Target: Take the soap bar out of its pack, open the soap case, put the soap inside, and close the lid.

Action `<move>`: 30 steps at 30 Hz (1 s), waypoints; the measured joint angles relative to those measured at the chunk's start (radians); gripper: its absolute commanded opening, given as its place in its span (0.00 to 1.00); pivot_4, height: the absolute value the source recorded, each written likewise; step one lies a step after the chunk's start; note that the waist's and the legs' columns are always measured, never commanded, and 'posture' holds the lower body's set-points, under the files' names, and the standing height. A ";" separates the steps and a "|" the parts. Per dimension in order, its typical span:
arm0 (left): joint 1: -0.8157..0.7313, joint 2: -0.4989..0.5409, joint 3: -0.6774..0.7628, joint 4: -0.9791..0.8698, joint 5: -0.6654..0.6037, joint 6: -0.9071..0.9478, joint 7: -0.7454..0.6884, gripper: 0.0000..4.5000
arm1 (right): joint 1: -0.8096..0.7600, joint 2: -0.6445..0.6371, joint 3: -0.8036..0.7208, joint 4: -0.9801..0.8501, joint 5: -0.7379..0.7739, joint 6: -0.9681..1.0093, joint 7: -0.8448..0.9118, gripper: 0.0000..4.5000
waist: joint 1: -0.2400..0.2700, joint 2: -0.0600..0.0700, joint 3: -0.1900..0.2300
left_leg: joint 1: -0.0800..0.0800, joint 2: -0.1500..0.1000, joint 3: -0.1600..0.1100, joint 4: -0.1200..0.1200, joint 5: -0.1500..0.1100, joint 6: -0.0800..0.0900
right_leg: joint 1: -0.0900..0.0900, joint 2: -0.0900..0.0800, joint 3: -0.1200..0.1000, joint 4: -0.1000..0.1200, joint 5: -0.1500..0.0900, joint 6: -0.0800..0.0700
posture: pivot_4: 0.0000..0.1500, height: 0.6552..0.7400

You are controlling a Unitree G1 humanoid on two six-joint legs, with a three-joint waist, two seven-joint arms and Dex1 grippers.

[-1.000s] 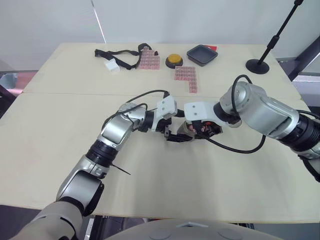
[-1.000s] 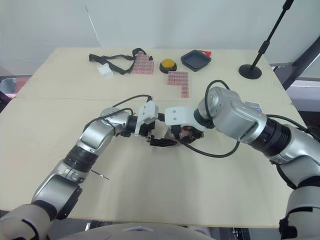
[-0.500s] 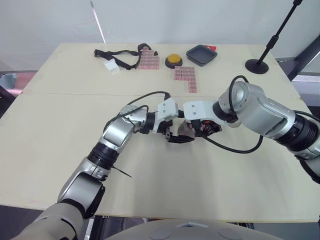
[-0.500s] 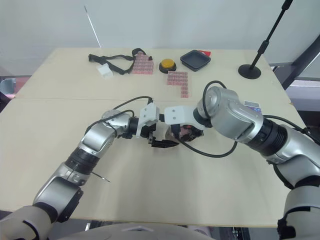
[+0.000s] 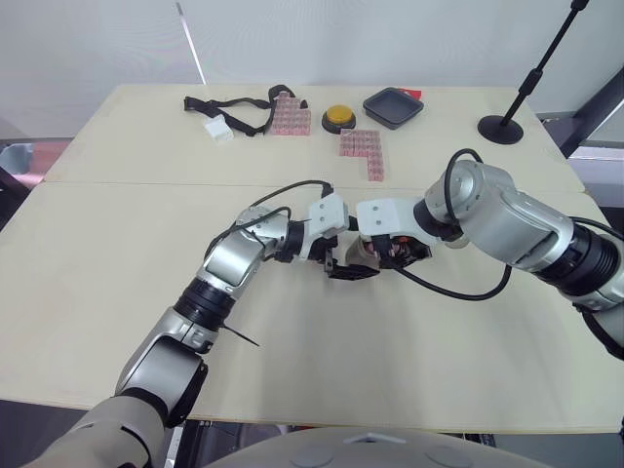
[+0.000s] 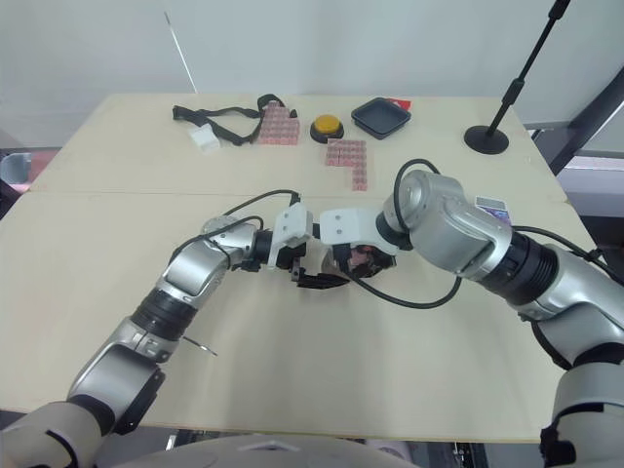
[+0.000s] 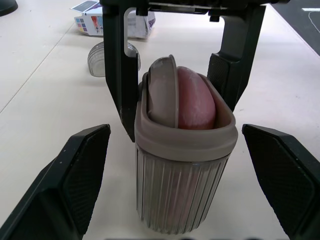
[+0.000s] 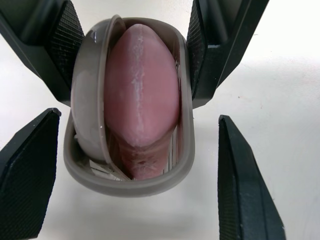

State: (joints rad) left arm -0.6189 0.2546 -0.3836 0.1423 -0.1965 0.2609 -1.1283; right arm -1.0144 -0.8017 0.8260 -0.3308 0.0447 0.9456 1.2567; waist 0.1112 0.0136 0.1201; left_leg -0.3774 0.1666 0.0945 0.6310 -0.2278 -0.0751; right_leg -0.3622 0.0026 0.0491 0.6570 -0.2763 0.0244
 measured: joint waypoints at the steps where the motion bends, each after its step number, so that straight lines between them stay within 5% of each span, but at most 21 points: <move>1: 0.000 -0.001 -0.001 0.000 0.003 -0.002 0.000 0.75 | 0.000 0.002 0.000 0.000 0.000 0.001 0.000 0.47 | 0.000 0.000 0.000 | 0.000 0.000 0.000 0.000 0.000 0.000 | 0.000 0.000 0.000 0.000 0.000 0.000 | 1.00 1.00; 6: 0.000 0.000 -0.011 0.006 0.018 -0.019 0.005 0.43 | 0.002 0.002 -0.002 0.009 -0.007 0.014 0.007 0.47 | 0.000 0.000 0.000 | 0.000 0.000 0.000 0.001 0.000 0.000 | 0.000 0.000 0.000 0.001 0.000 0.000 | 1.00 1.00; 25: -0.001 0.001 -0.007 0.018 0.021 -0.039 -0.010 0.43 | 0.010 0.018 -0.012 0.013 -0.016 0.021 0.008 0.47 | -0.002 0.000 0.000 | 0.000 0.000 0.000 0.002 0.000 0.000 | 0.000 0.000 0.000 0.002 0.000 0.000 | 1.00 1.00; 30: 0.007 0.009 0.002 0.028 -0.004 -0.041 -0.049 0.43 | 0.035 0.035 -0.051 0.005 -0.010 0.033 -0.005 0.92 | -0.001 0.000 0.000 | 0.000 0.000 0.000 0.002 0.000 0.000 | -0.001 0.000 0.000 0.003 0.000 0.000 | 1.00 1.00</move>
State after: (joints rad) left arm -0.6116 0.2640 -0.3812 0.1699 -0.2004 0.2198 -1.1772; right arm -0.9790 -0.7669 0.7749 -0.3254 0.0344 0.9787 1.2518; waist 0.1103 0.0136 0.1201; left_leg -0.3772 0.1667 0.0947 0.6326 -0.2277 -0.0749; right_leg -0.3629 0.0023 0.0495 0.6596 -0.2763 0.0243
